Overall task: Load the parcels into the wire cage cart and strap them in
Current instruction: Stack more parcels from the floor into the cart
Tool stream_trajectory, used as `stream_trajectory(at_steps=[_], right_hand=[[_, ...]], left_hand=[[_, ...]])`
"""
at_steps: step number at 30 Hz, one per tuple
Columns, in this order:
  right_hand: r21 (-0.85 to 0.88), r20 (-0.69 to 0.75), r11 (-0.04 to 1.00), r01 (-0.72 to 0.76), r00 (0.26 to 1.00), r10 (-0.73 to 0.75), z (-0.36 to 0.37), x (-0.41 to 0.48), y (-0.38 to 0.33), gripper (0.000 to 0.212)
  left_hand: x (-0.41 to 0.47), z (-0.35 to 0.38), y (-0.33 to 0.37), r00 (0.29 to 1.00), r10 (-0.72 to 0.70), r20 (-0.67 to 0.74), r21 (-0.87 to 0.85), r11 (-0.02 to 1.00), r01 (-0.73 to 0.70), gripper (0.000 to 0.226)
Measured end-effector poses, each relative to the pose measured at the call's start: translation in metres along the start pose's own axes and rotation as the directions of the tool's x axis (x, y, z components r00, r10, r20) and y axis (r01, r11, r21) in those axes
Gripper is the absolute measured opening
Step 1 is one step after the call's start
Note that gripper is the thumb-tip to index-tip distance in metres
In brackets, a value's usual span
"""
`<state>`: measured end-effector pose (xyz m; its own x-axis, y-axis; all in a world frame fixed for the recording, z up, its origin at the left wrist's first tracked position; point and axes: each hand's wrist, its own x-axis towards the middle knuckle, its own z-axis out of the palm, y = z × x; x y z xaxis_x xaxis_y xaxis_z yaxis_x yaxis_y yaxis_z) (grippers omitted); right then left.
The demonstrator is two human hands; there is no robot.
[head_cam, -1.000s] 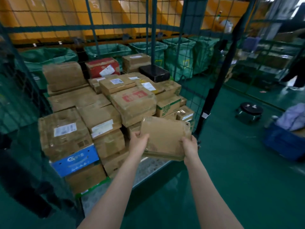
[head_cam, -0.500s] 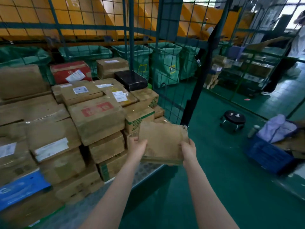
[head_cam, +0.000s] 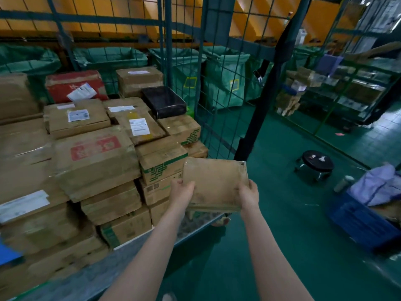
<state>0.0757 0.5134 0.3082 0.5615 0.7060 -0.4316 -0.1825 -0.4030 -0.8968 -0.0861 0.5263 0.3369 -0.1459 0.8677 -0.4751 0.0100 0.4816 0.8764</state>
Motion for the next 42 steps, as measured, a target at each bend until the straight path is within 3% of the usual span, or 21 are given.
stream_trajectory(at_steps=[7,11,15,18,20,22,26,30,33,38,42], right_hand=[[-0.124,0.039,0.989,0.083,0.996,-0.079,0.044,0.072,-0.049,0.065],[-0.176,0.06,0.972,0.157,0.987,-0.148,0.074,0.121,-0.091,0.054],[-0.281,0.053,0.937,0.208,0.978,-0.201,0.102,0.155,-0.116,0.053],[-0.35,0.08,0.917,0.192,0.981,-0.175,0.121,0.173,-0.118,0.068],[-0.371,0.073,0.909,0.189,0.982,-0.174,0.131,0.187,-0.123,0.065],[-0.401,0.113,0.89,0.217,0.976,-0.187,0.14,0.202,-0.132,0.057],[-0.465,0.217,0.851,0.244,0.963,-0.157,0.157,0.244,-0.139,0.076],[-0.537,0.261,0.815,0.218,0.961,-0.086,0.165,0.275,-0.146,0.049],[-0.534,0.311,0.81,0.241,0.947,-0.076,0.168,0.295,-0.147,0.055],[-0.584,0.377,0.774,0.245,0.926,-0.008,0.181,0.319,-0.137,0.053],[-0.72,0.369,0.656,0.227,0.926,0.085,0.182,0.334,-0.122,0.06]], left_hand=[[0.083,0.039,0.044,0.999,0.035,-0.034,-0.061,0.997,-0.037,0.035],[0.135,0.058,0.08,0.999,0.041,-0.032,-0.087,0.995,-0.043,0.034],[0.178,0.067,0.106,0.998,0.044,-0.033,-0.074,0.996,-0.047,0.049],[0.202,0.068,0.113,0.999,-0.006,-0.049,-0.081,0.997,0.002,0.036],[0.214,0.071,0.115,0.999,-0.004,-0.047,-0.057,0.998,0.002,0.036],[0.225,0.078,0.119,1.0,0.004,-0.022,-0.022,1.0,-0.005,0.047],[0.252,0.089,0.128,0.997,-0.004,-0.078,-0.006,1.0,0.003,0.061],[0.277,0.101,0.131,0.994,-0.004,-0.107,0.047,0.999,0.009,0.074],[0.286,0.112,0.136,0.993,-0.043,-0.114,0.08,0.995,0.053,0.09],[0.29,0.124,0.121,0.979,-0.14,-0.15,0.203,0.964,0.169,0.073],[0.296,0.125,0.104,0.975,-0.183,-0.123,0.323,0.922,0.213,0.069]])
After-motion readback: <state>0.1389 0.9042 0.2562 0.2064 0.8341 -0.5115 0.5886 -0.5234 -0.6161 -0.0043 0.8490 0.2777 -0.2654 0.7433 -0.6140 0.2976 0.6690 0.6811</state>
